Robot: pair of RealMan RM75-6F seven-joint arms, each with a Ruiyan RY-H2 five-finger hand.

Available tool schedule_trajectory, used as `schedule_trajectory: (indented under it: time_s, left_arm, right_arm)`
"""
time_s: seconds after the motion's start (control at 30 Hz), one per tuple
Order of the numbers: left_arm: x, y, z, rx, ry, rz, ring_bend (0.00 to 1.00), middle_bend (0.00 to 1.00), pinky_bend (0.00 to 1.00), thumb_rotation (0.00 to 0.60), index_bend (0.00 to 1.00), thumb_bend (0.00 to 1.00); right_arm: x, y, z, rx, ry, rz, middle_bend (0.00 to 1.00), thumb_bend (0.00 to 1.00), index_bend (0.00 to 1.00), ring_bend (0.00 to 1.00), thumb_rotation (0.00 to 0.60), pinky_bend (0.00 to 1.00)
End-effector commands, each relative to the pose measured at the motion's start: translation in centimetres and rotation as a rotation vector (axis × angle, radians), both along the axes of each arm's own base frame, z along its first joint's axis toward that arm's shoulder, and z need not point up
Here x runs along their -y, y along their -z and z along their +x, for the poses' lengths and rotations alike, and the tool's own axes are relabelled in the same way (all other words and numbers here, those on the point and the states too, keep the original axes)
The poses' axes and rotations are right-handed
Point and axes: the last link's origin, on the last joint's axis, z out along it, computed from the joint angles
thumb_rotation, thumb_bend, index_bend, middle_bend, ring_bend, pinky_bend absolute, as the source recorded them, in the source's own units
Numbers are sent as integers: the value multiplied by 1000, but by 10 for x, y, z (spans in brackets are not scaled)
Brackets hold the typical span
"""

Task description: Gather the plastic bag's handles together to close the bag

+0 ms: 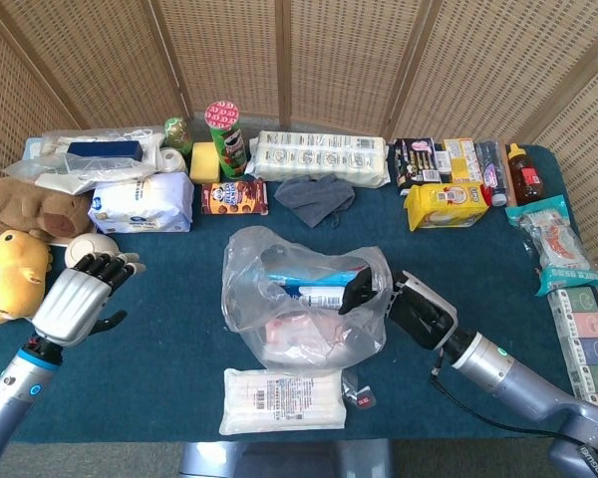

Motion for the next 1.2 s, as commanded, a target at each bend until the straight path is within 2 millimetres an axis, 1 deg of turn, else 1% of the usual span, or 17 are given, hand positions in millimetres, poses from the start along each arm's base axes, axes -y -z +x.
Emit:
schedule_trajectory:
  time_s: [0.03,0.2,0.53,0.7,0.93,1.0,1.07,1.13,1.2]
  left_arm:
    - [-7,6,11,-7,39,-9,221,264,263,543,239,176]
    - [-20,20,31,-13,105,-22,194,264,263,552,225,176]
    - [-41,46,65,12,198,-68,186,264,263,554,221,176]
    - [-51,62,85,7,262,-96,169,264,263,560,221,177]
    - [-57,82,105,-32,361,-124,166,263,259,571,220,183]
    - [-57,85,110,-22,389,-123,166,263,259,578,220,190]
    - [-57,90,120,12,438,-115,166,263,259,592,220,209]
    - [-58,92,126,49,475,-95,184,287,259,600,241,243]
    - [-59,93,130,72,496,-81,238,345,260,600,294,261]
  right_arm:
    - [1,0,0,11,6,-1,397,156,383,353,265,292]
    - [0,1,2,27,12,6,397,156,383,350,264,288]
    - [-1,3,7,30,9,16,397,156,381,350,262,285]
    - [-4,2,10,36,11,19,397,156,380,349,264,281]
    - [-5,3,14,45,18,28,397,155,380,350,267,275]
    - [-5,3,14,45,18,29,397,154,379,350,266,273]
    - [-5,5,15,45,22,34,397,153,378,349,265,273]
    - [-4,6,14,44,27,36,397,153,376,350,265,273]
    - [-4,7,14,44,30,37,397,153,375,350,264,274]
